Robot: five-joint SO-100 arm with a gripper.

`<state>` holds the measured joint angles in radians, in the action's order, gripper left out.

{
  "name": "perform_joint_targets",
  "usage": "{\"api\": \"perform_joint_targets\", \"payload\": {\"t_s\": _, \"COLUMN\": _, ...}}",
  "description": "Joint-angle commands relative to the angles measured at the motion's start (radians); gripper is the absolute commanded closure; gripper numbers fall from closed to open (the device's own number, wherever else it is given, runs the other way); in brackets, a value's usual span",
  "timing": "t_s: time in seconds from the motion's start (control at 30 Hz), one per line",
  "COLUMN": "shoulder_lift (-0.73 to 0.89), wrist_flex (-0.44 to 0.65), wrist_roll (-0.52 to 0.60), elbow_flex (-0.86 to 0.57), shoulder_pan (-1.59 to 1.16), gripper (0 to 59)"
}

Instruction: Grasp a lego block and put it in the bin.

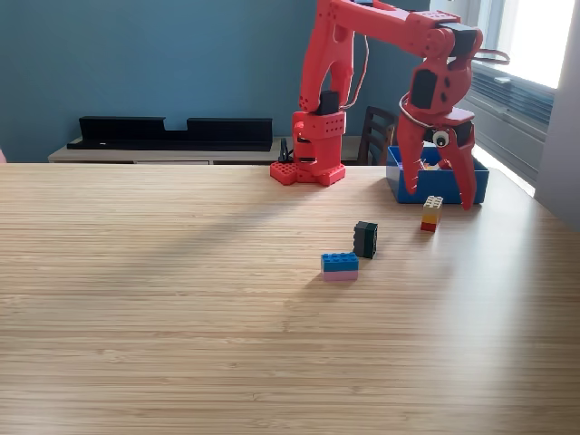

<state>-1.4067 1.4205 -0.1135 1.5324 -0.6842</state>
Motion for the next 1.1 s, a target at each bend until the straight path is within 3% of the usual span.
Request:
{"api": "perform_joint_targets", "payload": {"t_s": 0.03, "shoulder_lift": -0.025, "wrist_flex": 0.015, "wrist_roll": -0.057, "elbow_flex": 0.006, "shoulder_pan": -0.014, "gripper": 17.9}}
{"api": "perform_joint_targets", "payload": {"t_s": 0.33, "shoulder_lift": -0.009, "wrist_flex": -0.015, "wrist_roll": -0.135, "elbow_flex": 0.034, "shoulder_pan": -0.015, "gripper": 20.2}}
{"api": "perform_joint_targets", "payload": {"t_s": 0.63, "shoulder_lift": -0.006, "wrist_flex": -0.117, "wrist_roll": -0.150, "elbow_flex": 0.091, "shoulder_pan": -0.043, "gripper": 30.2}}
{"api": "perform_joint_targets", "payload": {"t_s": 1.1, "shoulder_lift": -0.005, "wrist_flex": -0.219, "wrist_roll": -0.179, "elbow_flex": 0.183, "shoulder_pan": -0.074, "gripper": 33.5}}
